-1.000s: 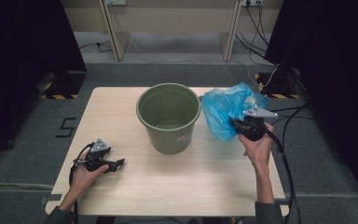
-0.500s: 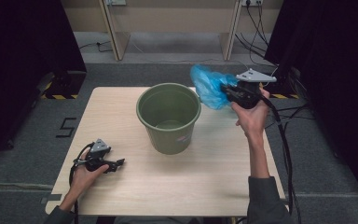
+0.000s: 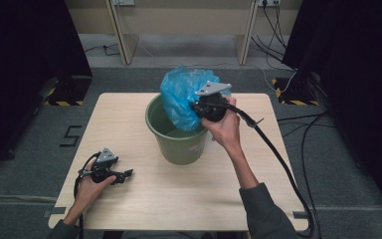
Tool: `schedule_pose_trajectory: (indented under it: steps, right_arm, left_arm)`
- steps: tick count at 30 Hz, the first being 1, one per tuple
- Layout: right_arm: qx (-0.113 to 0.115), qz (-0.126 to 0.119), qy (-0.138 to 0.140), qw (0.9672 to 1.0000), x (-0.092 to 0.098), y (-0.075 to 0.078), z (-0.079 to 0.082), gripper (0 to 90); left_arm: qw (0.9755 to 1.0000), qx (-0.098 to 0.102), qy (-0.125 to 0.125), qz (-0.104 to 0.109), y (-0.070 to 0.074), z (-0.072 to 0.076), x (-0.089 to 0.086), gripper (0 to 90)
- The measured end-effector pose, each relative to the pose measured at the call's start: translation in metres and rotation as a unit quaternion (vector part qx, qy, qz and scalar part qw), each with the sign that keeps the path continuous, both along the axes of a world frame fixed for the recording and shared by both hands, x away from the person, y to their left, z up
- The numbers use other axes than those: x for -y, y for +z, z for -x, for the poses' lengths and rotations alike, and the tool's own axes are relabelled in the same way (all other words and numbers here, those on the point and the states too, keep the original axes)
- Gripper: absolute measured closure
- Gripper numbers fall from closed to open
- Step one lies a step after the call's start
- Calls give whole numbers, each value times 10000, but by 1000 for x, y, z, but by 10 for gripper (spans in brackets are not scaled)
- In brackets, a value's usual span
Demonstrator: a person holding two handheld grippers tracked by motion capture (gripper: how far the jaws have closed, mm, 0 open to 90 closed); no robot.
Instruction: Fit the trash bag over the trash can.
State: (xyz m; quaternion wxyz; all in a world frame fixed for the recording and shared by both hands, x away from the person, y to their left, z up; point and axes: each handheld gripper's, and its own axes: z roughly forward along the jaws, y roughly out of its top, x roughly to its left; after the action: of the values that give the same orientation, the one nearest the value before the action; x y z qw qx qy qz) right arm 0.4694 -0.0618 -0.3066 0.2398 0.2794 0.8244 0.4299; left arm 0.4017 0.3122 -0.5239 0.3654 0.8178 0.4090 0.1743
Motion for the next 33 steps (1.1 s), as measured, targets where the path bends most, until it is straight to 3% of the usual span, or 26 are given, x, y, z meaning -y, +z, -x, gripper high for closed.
schedule_pose_trajectory:
  steps: [3, 6, 10, 12, 14, 18, 20, 24, 29, 31, 33]
  right_arm:
    - [-357, 190, 233, 9989, -11, -14, -4, 701]
    - [-443, 245, 149, 9986, -12, -17, -6, 576]
    - [-461, -81, -41, 9989, -1, -4, -8, 436]
    - [-476, -207, -108, 9986, 4, 3, -10, 434]
    - [-619, -207, 46, 9979, 7, 5, -12, 529]
    - [-755, 217, 291, 9965, -5, -11, -12, 613]
    - [-875, 264, 362, 9952, -13, -20, -14, 595]
    - [-1016, 332, 245, 9940, -16, -21, -17, 441]
    - [-715, 49, 197, 9972, -2, 0, -11, 412]
    - [-574, -62, 55, 9983, 7, 9, -11, 414]
    - [-489, -51, -262, 9984, 17, 16, -16, 407]
  left_arm:
    - [10000, 0, -1, 1, 0, 0, 0, 137]
    - [10000, -2, -2, -1, 0, 0, 0, 137]
    - [10000, 3, 2, -2, 0, 0, 0, 137]
    - [10000, 1, 3, -1, 0, 0, 0, 137]
    - [10000, 1, 2, 0, 0, 0, 0, 137]
    - [10000, -8, -4, -2, 0, 0, 0, 137]
    - [10000, 8, 35, 4, 0, 0, 0, 144]
    - [10000, 66, -27, -22, 1, 0, -1, 154]
    - [9994, 268, 19, 195, 18, 0, -5, 182]
    - [9988, 377, 12, 302, 31, -2, -7, 182]
    - [9979, 533, 44, 372, 42, -3, -7, 181]
